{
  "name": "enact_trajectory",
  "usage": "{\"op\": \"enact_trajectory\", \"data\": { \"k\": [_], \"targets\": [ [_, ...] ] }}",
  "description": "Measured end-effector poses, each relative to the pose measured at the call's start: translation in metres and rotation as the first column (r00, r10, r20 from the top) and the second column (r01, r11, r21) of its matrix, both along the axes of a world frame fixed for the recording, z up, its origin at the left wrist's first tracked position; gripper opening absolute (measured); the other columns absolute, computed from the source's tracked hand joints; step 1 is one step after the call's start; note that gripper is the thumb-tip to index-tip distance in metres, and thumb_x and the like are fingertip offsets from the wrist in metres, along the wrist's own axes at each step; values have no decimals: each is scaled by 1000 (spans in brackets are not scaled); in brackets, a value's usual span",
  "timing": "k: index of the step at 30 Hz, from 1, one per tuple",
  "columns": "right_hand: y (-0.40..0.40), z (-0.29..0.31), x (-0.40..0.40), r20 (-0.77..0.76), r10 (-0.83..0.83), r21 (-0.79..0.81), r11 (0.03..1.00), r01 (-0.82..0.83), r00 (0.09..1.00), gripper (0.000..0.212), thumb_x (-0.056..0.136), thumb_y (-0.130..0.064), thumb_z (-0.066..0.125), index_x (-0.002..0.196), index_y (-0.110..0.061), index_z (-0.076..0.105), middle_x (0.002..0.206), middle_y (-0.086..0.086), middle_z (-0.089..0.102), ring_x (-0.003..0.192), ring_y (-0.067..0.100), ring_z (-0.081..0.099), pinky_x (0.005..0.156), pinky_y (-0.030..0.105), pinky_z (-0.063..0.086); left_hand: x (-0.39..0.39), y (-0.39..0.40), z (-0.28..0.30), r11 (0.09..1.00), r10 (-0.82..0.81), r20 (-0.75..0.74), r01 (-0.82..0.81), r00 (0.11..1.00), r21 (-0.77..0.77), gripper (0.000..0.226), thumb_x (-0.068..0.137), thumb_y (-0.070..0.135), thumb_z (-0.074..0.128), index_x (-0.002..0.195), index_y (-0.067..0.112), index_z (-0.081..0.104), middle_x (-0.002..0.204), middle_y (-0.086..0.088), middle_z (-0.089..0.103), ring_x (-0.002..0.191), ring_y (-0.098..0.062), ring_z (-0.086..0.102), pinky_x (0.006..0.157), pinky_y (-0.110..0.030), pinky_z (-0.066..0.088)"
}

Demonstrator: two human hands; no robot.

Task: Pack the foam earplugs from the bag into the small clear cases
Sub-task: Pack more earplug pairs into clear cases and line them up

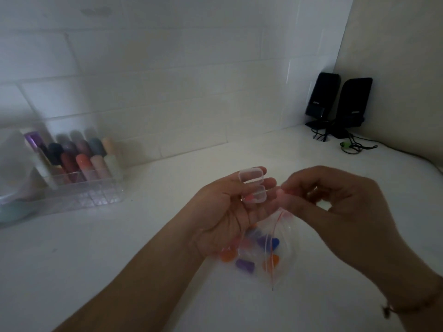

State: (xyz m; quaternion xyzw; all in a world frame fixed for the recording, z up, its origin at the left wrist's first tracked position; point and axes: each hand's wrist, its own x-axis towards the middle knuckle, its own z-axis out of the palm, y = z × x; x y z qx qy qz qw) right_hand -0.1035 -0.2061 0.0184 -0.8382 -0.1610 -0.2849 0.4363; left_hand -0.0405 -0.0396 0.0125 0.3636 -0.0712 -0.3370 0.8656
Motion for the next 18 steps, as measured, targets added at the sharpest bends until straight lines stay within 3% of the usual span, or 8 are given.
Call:
{"op": "enact_trajectory", "data": {
  "k": [5, 9, 12, 15, 18],
  "targets": [
    [-2, -9, 6, 14, -69, -75, 995, 70, 997, 10, 80, -24, 73, 87, -31, 72, 87, -18, 67, 74, 5, 61, 55, 14, 47, 1, 2, 1, 998, -45, -41, 47, 998, 39, 41, 79, 1, 60, 120, -1, 54, 121, -30, 56, 101, -35, 60, 90, -44, 54],
    [-2, -15, 9, 75, -115, -186, 974, 127, 991, 8, 83, -28, 65, 88, -28, 71, 75, -17, 64, 71, 5, 57, 64, 4, 37, -1, 1, 1, 995, -99, -44, 99, 994, 17, 46, 80, 4, 62, 124, -1, 50, 115, -30, 59, 99, -34, 62, 91, -42, 54],
    [1, -20, 12, 108, -109, -303, 943, 137, 988, 14, 85, -32, 59, 89, -26, 71, 79, -21, 60, 72, 2, 52, 70, 8, 39, -2, 0, 1, 991, -132, -19, 132, 991, 6, 49, 80, 6, 63, 127, 0, 48, 107, -30, 61, 88, -29, 61, 93, -40, 52],
    [3, -22, 13, 81, -101, -294, 948, 120, 992, 9, 83, -28, 65, 87, -27, 72, 80, -19, 59, 74, 3, 53, 68, 21, 46, -2, 1, 0, 991, -132, 21, 132, 991, 29, 45, 85, 7, 59, 128, -2, 48, 107, -29, 61, 88, -31, 66, 94, -39, 50],
    [4, -20, 12, 30, -85, -234, 968, 89, 996, 11, 81, -31, 66, 88, -30, 74, 78, -18, 60, 73, 6, 56, 66, 17, 42, -3, 1, 0, 992, -119, 40, 117, 992, 45, 42, 86, 13, 58, 124, -4, 53, 108, -29, 60, 90, -33, 67, 89, -38, 53]
  ]
}}
